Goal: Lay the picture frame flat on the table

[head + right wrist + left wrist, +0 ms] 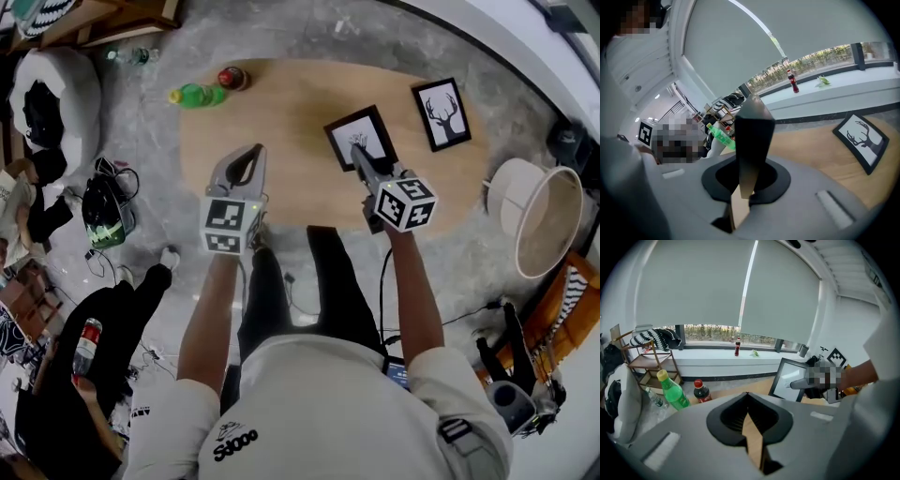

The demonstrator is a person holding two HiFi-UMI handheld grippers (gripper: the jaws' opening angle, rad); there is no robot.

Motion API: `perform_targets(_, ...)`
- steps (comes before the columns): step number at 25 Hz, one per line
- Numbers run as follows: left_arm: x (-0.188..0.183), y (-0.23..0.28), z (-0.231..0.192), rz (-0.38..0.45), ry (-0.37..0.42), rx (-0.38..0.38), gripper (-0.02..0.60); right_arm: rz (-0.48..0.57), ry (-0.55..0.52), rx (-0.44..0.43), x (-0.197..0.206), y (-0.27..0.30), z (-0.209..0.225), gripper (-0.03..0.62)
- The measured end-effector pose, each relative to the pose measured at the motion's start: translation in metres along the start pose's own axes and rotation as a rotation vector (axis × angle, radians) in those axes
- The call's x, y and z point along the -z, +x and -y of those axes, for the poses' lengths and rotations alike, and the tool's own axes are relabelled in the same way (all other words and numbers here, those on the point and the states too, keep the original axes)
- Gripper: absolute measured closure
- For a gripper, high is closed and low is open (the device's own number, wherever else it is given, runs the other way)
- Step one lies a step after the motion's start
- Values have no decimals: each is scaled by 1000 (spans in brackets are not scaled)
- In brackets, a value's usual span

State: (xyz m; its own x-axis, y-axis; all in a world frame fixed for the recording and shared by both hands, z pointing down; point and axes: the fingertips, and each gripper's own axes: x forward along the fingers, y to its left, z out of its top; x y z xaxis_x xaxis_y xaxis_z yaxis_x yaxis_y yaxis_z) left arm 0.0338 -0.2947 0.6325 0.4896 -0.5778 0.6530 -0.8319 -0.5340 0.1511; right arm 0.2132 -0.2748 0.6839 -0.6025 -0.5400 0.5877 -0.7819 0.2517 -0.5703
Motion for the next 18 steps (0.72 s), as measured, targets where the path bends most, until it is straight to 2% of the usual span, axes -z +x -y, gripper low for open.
perform_targets(18, 72, 43, -7, -97, -89, -3, 571, -90, 54, -12, 43, 58, 34, 568)
